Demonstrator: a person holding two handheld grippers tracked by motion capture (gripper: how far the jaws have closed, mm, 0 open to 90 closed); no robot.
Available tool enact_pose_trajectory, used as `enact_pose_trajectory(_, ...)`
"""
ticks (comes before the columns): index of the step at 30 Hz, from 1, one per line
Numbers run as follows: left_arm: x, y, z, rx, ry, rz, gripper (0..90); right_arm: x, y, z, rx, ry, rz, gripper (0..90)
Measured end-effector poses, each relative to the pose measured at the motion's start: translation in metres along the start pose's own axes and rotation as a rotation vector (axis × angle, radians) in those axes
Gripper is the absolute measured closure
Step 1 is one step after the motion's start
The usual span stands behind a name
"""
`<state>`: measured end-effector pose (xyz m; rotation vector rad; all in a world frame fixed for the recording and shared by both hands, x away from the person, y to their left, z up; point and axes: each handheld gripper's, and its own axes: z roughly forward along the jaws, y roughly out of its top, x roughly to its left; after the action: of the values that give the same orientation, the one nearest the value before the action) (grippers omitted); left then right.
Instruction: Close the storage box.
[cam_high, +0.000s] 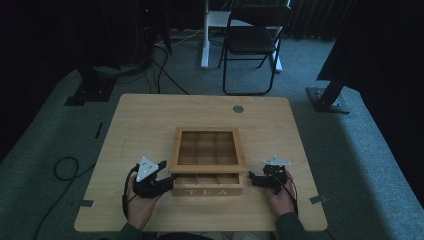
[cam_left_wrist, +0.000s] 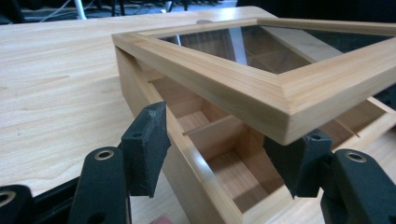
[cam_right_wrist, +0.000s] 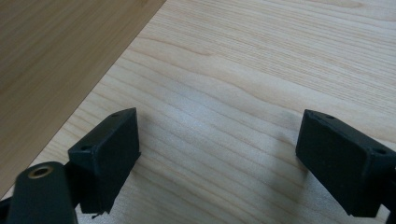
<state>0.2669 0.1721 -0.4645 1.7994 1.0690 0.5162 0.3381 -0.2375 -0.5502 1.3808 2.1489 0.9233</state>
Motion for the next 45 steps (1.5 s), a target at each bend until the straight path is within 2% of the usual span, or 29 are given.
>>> enact_pose_trajectory(10,-0.002,-0.009,0.000,0.022,-0.012,0.009,40.3,0.000,0.000,0.000,0.000,0.000,0.001,13.0)
enact_pose_trajectory(22,-0.004,-0.023,0.000,0.069,-0.013,-0.001,40.3,0.000,0.000,0.000,0.000,0.000,0.001,13.1)
enact_pose_trajectory(33,-0.009,-0.033,0.000,0.107,-0.019,0.017,40.3,0.000,0.000,0.000,0.002,0.000,0.001,13.1)
enact_pose_trajectory(35,-0.011,-0.034,-0.002,0.108,-0.024,0.033,40.3,0.000,0.000,0.000,0.002,0.000,0.001,13.1)
enact_pose_trajectory(37,-0.015,-0.035,-0.004,0.098,-0.042,0.051,39.6,0.000,0.000,0.000,0.002,0.000,0.002,13.0)
enact_pose_trajectory(39,-0.016,-0.033,-0.011,0.042,-0.087,0.030,38.3,0.000,0.000,0.000,0.000,0.001,0.002,13.0)
enact_pose_trajectory(40,-0.017,-0.030,-0.015,0.013,-0.088,0.039,38.2,0.000,0.000,0.000,0.000,0.001,0.002,13.0)
enact_pose_trajectory(42,-0.015,-0.027,-0.018,-0.009,-0.092,0.046,37.5,0.001,0.000,0.000,-0.001,0.003,0.000,13.0)
enact_pose_trajectory(45,-0.011,-0.027,-0.018,-0.011,-0.085,0.025,36.2,0.001,0.000,0.000,-0.001,0.003,0.000,13.0)
